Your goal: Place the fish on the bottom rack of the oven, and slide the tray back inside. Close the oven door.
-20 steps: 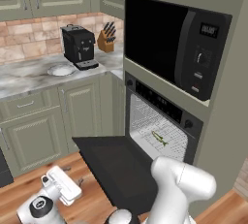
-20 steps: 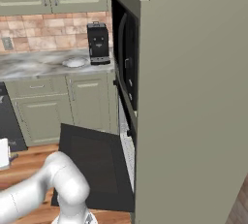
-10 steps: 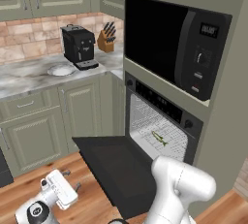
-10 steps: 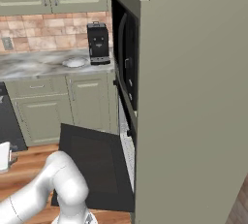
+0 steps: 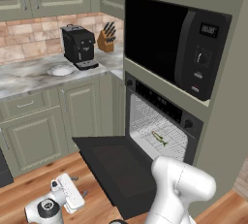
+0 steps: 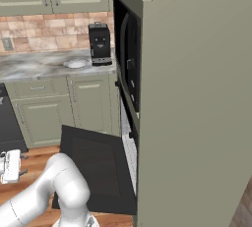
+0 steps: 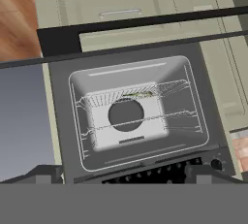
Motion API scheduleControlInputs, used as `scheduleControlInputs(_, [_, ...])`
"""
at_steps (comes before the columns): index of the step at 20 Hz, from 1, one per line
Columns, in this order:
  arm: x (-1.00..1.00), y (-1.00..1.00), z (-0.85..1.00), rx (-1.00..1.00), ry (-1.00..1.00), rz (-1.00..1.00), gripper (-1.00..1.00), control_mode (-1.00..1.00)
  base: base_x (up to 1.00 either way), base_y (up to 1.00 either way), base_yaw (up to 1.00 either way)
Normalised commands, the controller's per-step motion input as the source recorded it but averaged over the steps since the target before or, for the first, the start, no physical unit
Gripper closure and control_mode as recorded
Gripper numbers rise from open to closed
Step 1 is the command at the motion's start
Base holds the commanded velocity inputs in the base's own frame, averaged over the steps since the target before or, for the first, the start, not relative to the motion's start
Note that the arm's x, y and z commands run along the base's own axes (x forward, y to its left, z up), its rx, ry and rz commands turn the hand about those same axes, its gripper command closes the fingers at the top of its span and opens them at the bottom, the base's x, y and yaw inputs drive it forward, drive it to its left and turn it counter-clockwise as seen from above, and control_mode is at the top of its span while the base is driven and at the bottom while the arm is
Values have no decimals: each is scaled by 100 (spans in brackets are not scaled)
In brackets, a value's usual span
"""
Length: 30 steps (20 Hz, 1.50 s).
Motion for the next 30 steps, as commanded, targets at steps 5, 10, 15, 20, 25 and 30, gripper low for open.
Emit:
scheduleControlInputs(5, [4,-16,-30,23,0,0,-100,-100,0,0,0])
scheduleControlInputs(10, [41,0,-66,20,1,0,-100,-100,0,0,0])
scheduleControlInputs(15, [46,0,-69,3,7,0,-100,-100,0,0,0])
scheduleControlInputs(20, [59,11,-89,-3,9,0,-100,-100,0,0,0])
scheduleControlInputs(25, [70,36,-91,-10,13,0,-100,-100,0,0,0])
scheduleControlInputs(30, [62,45,-97,-20,5,0,-100,-100,0,0,0])
